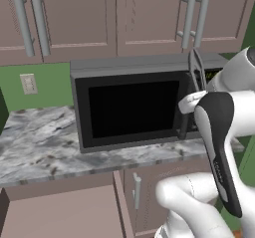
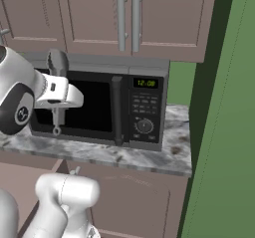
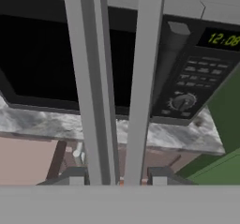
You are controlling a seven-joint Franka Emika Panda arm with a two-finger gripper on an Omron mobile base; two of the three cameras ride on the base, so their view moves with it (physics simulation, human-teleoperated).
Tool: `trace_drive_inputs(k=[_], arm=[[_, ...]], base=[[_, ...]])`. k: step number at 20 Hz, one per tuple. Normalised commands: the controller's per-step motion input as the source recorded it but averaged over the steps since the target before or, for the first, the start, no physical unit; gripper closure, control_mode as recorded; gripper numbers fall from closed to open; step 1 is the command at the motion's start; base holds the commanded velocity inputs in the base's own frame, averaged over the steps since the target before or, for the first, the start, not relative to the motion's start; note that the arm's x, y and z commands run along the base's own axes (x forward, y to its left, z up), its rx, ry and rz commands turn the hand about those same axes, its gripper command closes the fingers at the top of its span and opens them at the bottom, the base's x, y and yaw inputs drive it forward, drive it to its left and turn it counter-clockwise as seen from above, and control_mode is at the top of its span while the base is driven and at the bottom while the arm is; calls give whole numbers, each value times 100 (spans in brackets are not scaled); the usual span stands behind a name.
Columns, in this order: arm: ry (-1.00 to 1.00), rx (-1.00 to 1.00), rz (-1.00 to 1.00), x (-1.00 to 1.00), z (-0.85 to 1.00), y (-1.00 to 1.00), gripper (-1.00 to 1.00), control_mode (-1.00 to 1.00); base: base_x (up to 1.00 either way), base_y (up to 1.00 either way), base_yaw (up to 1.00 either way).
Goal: Take the tongs from the drawer on the left and place them on the dining counter next to the tray containing the kebab skewer.
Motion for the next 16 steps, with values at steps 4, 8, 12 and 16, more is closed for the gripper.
trace_drive_inputs(k=[4, 8, 12, 16], arm=[[-1, 0, -8, 0, 0, -25, 100, -100], [-2, 0, -7, 0, 0, -12, 100, -100], [-1, 0, -7, 0, 0, -7, 100, -100], [-3, 0, -6, 0, 0, -12, 100, -100]], base=[[0, 0, 0], [0, 0, 0], [0, 0, 0], [0, 0, 0]])
